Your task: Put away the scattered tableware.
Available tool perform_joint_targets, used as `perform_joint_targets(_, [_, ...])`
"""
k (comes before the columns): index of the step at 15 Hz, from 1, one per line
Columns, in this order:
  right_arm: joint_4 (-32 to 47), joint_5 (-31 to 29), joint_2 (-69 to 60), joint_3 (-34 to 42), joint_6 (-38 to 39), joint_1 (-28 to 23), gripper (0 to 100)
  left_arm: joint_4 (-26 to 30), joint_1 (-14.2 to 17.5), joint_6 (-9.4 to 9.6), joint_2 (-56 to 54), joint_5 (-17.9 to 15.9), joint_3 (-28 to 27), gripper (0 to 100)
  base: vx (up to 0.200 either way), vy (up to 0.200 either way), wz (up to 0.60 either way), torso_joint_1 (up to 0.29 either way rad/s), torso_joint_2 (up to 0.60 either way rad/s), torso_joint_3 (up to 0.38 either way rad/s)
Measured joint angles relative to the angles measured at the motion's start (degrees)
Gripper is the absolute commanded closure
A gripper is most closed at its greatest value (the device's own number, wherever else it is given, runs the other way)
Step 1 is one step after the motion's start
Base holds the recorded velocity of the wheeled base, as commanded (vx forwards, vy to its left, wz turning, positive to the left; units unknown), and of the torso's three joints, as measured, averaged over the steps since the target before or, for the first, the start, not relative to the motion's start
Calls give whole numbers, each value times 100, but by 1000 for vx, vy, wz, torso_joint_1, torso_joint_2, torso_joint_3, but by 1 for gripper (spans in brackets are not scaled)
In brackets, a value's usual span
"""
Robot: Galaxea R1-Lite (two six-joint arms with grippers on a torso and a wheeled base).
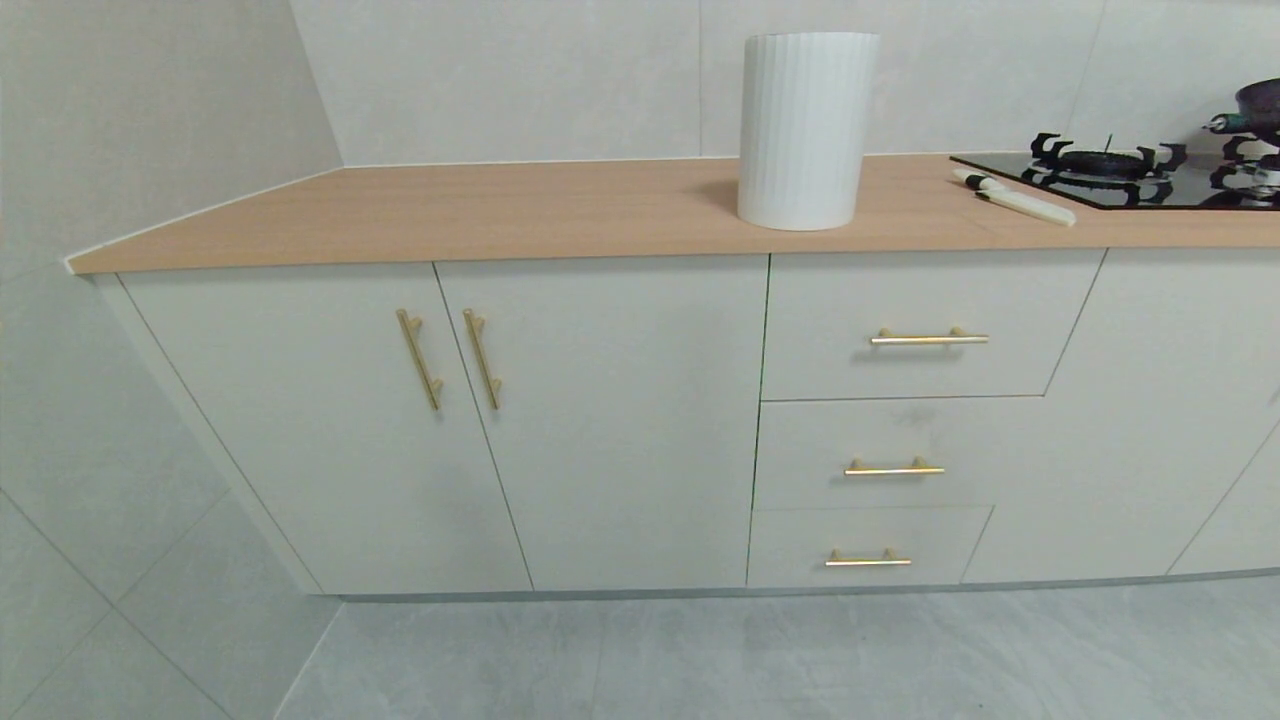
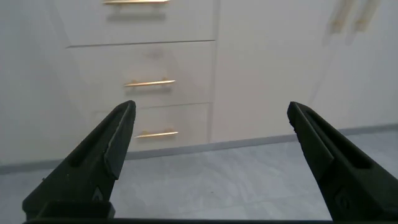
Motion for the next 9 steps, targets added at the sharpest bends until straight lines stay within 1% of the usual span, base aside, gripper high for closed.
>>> perform_joint_targets(4, [7, 180, -2, 33, 90, 16, 0, -2, 0, 0, 0, 1, 0, 0, 0, 0, 0, 0, 0, 0])
perform_joint_targets(6, [308, 833, -5, 33, 79, 16, 0, -2, 0, -2, 0, 0, 0, 0, 0, 0, 0, 0, 0, 0])
perform_joint_targets(9, [297, 877, -7, 38, 138, 16, 0, -2, 0, 0, 0, 1, 0, 0, 0, 0, 0, 0, 0, 0])
